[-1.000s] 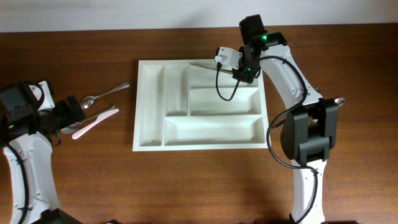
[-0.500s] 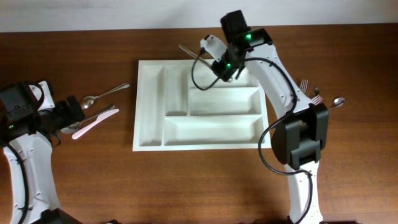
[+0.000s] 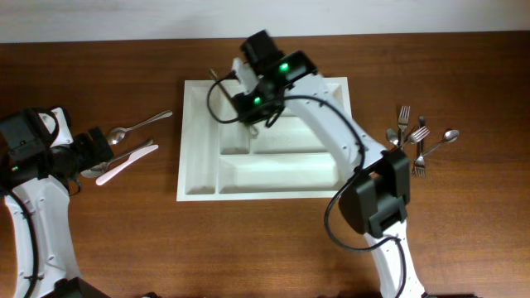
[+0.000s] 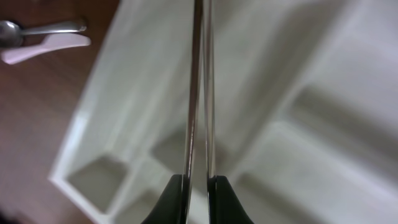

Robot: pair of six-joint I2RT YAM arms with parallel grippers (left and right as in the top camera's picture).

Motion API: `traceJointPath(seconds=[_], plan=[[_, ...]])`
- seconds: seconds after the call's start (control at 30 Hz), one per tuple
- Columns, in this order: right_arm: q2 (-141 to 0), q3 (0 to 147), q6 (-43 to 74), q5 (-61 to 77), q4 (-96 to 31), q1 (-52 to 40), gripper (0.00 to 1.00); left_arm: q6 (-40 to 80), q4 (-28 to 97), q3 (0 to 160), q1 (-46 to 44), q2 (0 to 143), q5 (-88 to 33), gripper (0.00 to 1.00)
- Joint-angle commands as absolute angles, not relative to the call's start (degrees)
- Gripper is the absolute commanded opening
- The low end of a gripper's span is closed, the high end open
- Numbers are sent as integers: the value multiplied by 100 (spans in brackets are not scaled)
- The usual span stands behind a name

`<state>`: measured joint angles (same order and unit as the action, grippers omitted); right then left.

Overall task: Pack container
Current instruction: 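Lift the tongs with the right gripper and carry them over the tray, then lower the tongs into the tray's long left slot and release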

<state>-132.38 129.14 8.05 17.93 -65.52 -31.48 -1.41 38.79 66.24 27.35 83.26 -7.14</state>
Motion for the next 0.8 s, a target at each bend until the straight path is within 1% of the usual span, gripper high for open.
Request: traceJointPath(seconds=[0.0,0.17,0.37,0.6,0.77], plan=[[-13032,13045,1835,1785,-6510,-3354,4,-84,3883,6718,2755,8357,-816,99],[-13032,13045,2355,1476,-6519,-3468,4,-84,3883,6718,2755,8357,-816,99],[-13047,13043,3096,1474,-6517,-3590,4,-84,3883,6718,2755,8357,-816,99],[-13078,13028,3511,1201,-6403,-3898,4,-84,3885,6718,2755,8357,-816,99],[-13089,12908,3719,934,-5983,-4145,4,-84,3883,6718,2755,8357,-816,99]])
